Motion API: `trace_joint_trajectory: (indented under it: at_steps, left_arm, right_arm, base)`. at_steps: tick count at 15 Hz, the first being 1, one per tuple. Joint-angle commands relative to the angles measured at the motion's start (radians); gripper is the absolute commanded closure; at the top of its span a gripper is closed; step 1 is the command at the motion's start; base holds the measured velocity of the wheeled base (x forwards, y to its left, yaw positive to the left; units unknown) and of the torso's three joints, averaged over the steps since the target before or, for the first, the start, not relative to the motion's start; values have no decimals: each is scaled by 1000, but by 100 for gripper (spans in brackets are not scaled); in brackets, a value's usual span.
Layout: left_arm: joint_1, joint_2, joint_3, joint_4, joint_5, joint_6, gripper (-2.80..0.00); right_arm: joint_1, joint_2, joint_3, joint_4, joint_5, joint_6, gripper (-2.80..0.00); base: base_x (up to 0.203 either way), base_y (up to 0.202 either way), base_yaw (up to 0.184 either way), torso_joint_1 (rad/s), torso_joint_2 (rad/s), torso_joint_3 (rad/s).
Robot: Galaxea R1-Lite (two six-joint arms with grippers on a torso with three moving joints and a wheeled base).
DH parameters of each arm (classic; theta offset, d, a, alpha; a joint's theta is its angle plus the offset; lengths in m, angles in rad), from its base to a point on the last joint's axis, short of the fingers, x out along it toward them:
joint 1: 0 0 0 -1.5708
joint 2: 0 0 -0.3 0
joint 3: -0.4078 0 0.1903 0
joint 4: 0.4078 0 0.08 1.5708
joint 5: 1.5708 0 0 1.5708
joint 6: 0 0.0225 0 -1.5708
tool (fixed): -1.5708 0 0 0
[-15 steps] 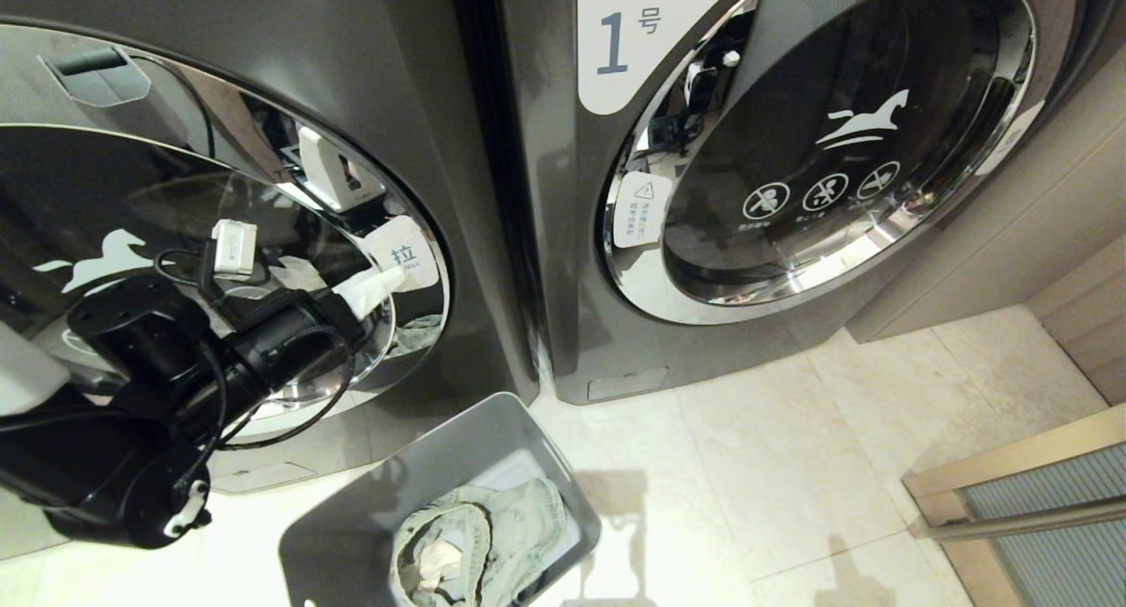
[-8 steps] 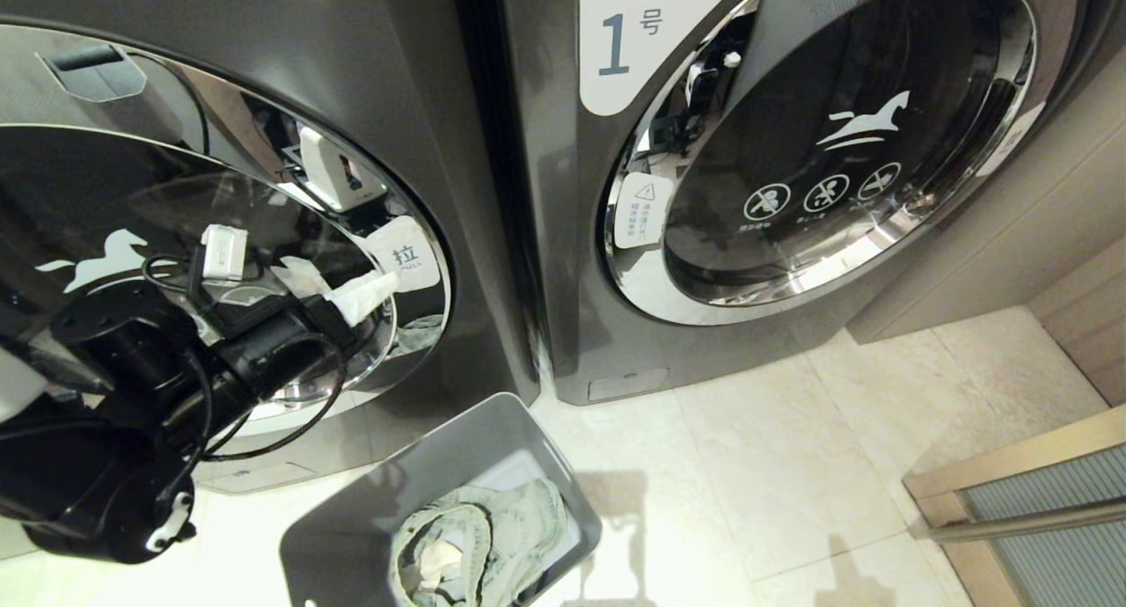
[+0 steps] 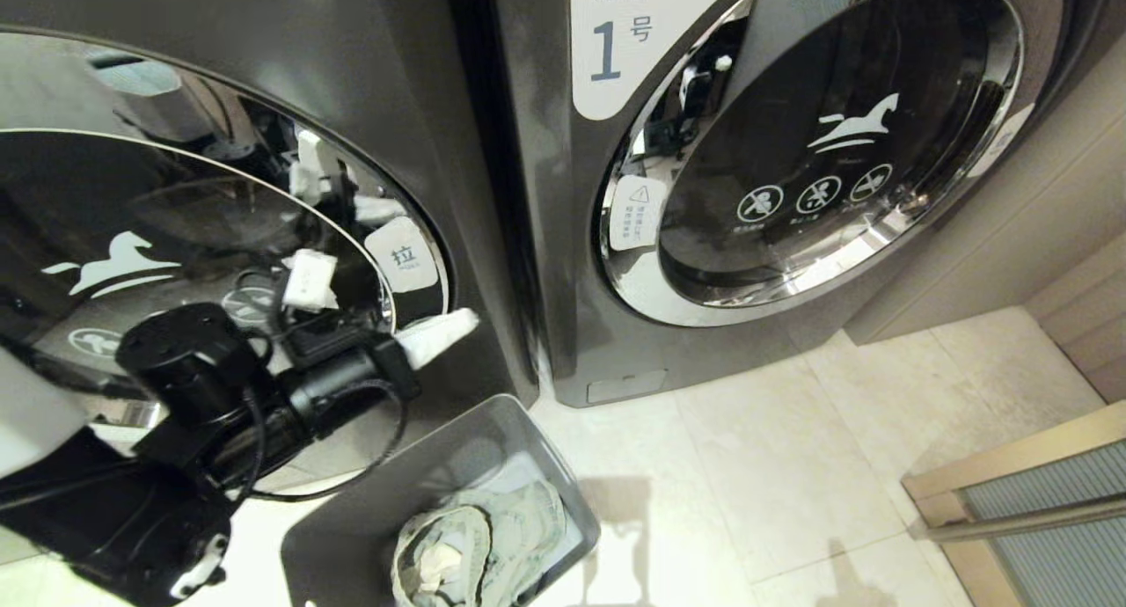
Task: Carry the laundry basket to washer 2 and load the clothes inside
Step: Open the lid of the washing machine
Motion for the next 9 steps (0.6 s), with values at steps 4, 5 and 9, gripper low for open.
trace_joint_trajectory:
  at_steps: [4, 5, 9]
  left_arm:
    - [26, -39, 49, -9, 85, 7, 0]
    - [26, -43, 50, -9, 91, 7, 0]
    - [26, -44, 48, -9, 94, 8, -280]
  right_arm:
    - [2, 1, 41, -2, -1, 0, 0]
    - [2, 1, 41, -2, -1, 0, 0]
    - [2, 1, 41, -2, -1, 0, 0]
  base:
    - [0, 0, 0, 0, 0, 0]
    - [0, 0, 0, 0, 0, 0]
    - [0, 0, 0, 0, 0, 0]
